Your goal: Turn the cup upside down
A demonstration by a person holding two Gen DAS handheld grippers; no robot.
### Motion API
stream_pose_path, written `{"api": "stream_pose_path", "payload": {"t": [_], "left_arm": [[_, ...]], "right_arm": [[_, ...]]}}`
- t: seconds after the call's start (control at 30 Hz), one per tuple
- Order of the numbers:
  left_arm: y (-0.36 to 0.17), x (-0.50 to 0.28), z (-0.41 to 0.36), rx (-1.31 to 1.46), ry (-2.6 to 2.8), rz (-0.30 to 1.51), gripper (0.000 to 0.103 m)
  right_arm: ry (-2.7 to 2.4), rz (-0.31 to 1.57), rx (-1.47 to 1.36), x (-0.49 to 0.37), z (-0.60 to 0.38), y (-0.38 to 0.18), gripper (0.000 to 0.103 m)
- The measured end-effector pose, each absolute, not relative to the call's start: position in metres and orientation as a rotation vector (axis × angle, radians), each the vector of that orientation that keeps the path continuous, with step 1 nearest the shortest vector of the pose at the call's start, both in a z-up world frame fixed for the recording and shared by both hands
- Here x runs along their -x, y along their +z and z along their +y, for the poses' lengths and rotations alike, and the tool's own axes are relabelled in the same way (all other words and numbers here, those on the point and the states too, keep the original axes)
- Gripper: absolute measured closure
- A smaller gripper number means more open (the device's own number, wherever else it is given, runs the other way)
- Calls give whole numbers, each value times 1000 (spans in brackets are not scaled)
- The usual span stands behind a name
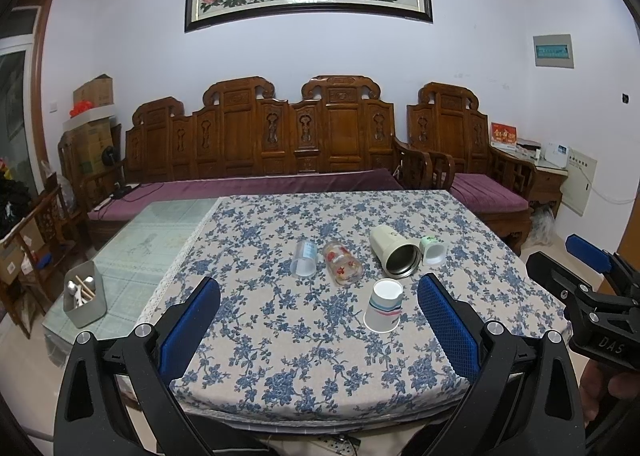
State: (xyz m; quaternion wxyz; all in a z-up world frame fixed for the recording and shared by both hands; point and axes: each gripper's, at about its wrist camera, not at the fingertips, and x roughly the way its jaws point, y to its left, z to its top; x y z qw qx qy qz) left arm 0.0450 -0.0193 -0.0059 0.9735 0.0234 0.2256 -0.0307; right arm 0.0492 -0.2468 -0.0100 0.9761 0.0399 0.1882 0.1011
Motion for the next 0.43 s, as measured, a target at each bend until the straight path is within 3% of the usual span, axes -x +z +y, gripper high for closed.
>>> {"api": "stream_pose_path", "payload": {"t": [0.43], "left_arm": [[-5, -44, -22, -46, -62, 455, 8]], "right_arm": [[205, 381, -83, -49, -247, -9, 3]]}}
